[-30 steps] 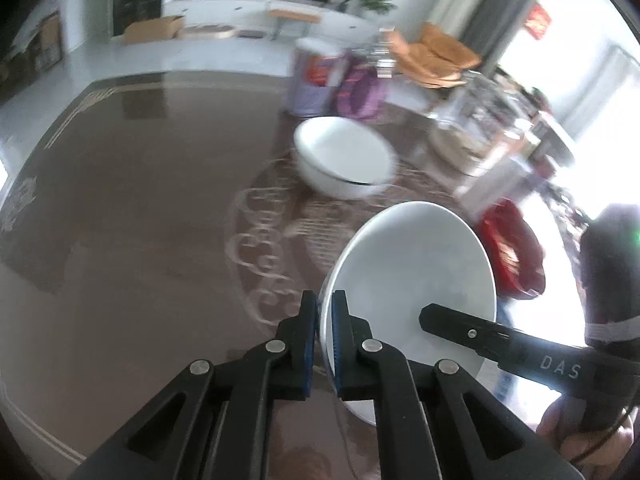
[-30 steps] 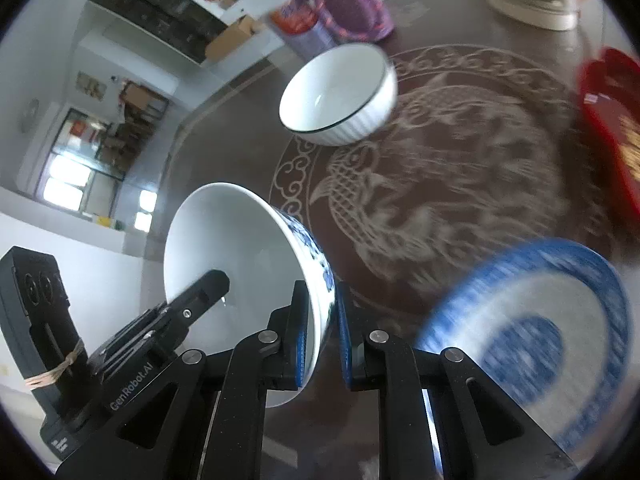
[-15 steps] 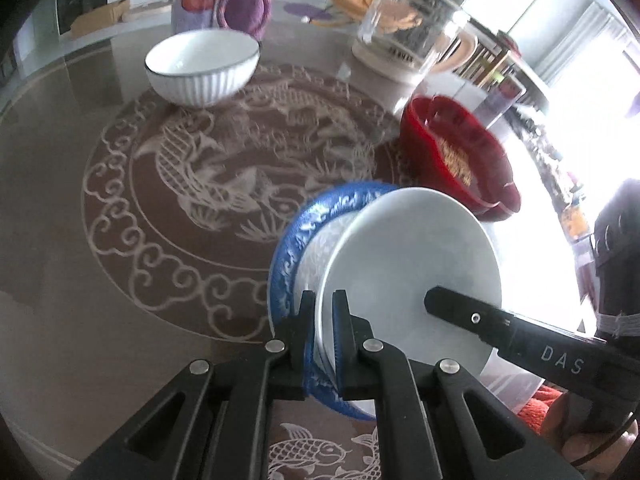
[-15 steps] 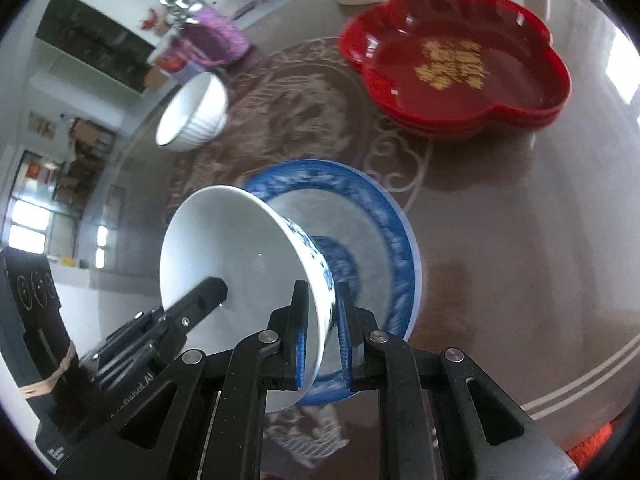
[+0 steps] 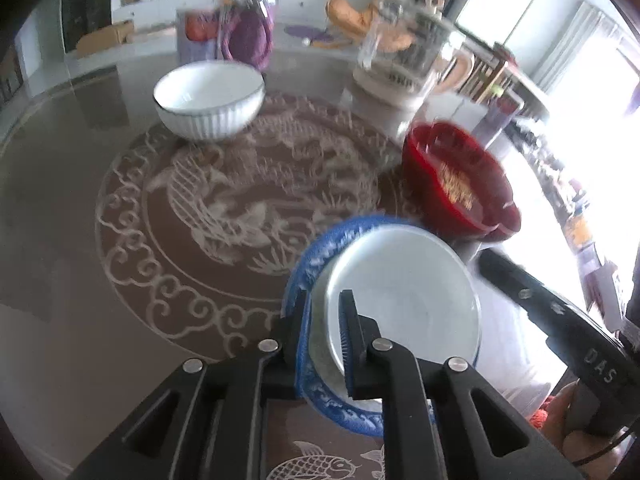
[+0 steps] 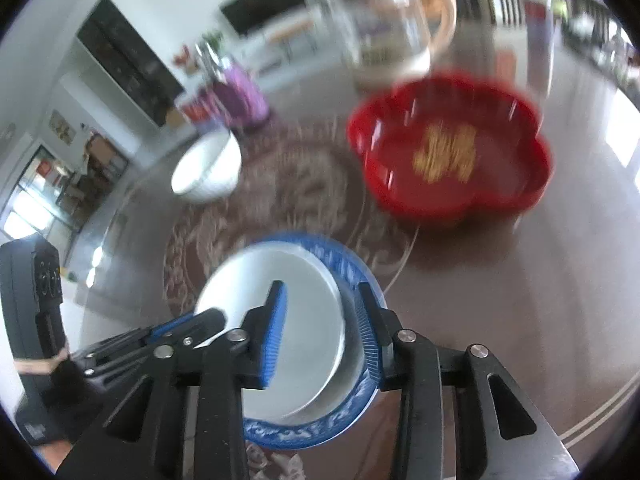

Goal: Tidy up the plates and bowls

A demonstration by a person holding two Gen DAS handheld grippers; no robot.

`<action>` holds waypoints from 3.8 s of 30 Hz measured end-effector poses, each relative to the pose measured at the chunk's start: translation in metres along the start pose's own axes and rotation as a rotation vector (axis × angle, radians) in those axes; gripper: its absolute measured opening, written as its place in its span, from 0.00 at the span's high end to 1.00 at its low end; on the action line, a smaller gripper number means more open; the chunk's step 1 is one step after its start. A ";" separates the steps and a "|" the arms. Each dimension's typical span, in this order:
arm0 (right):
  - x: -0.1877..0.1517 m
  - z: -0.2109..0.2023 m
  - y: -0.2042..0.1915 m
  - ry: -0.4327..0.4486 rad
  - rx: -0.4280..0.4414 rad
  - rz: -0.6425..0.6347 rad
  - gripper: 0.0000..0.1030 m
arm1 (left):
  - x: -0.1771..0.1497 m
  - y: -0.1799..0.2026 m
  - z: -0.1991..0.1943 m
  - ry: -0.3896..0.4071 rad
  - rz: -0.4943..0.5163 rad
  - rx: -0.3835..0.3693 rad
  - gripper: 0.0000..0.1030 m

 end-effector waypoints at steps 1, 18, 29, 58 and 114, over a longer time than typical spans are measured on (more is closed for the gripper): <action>-0.001 -0.011 0.000 0.063 -0.031 -0.015 0.43 | 0.000 -0.001 -0.010 0.031 0.010 0.005 0.65; -0.067 -0.019 0.073 0.161 -0.302 0.200 0.32 | -0.062 -0.097 -0.029 0.151 -0.161 0.286 0.16; -0.081 -0.016 0.078 0.119 -0.300 0.218 0.32 | -0.067 -0.097 -0.011 0.116 -0.147 0.322 0.16; -0.084 -0.011 0.082 0.101 -0.315 0.235 0.32 | -0.065 -0.095 0.002 0.049 -0.114 0.376 0.00; 0.105 0.156 -0.136 -0.380 0.208 0.112 0.85 | 0.139 -0.129 -0.001 0.064 -0.147 0.131 0.91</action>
Point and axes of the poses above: each gripper's, at about its wrist camera, not at the fingertips, and z roughly the way its jaws point, y to its right, x to its top, the point moved 2 cm from there along z, roughly the way its jaws point, and after that the axes turned 13 degrees about -x, right-handed, at the moved point
